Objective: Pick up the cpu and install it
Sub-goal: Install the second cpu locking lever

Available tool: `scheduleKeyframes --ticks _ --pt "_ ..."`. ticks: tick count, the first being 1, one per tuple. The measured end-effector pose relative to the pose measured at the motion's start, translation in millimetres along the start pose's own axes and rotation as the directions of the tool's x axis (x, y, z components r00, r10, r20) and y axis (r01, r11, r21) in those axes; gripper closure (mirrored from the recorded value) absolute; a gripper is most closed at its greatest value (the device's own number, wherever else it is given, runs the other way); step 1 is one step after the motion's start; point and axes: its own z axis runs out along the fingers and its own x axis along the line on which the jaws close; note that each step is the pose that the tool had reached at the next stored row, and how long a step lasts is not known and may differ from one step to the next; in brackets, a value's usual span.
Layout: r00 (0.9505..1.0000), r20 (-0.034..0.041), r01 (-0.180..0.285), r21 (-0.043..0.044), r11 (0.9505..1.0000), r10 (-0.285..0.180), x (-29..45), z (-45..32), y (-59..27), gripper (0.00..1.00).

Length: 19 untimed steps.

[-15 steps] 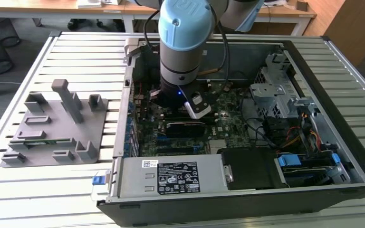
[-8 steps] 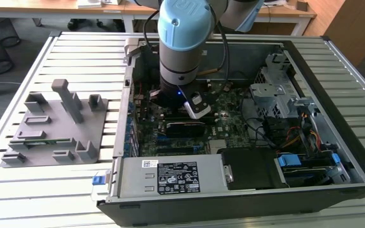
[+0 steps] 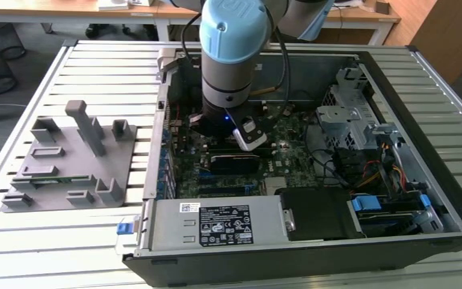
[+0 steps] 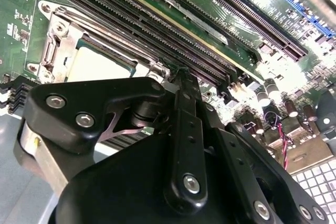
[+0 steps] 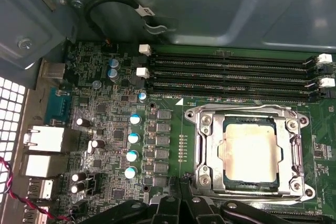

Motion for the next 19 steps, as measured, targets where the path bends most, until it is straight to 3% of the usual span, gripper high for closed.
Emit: scheduleKeyframes --ticks 19 --pt "1.0000 0.0001 0.000 0.0000 1.0000 0.000 0.8 -9.1 2.4 0.89"
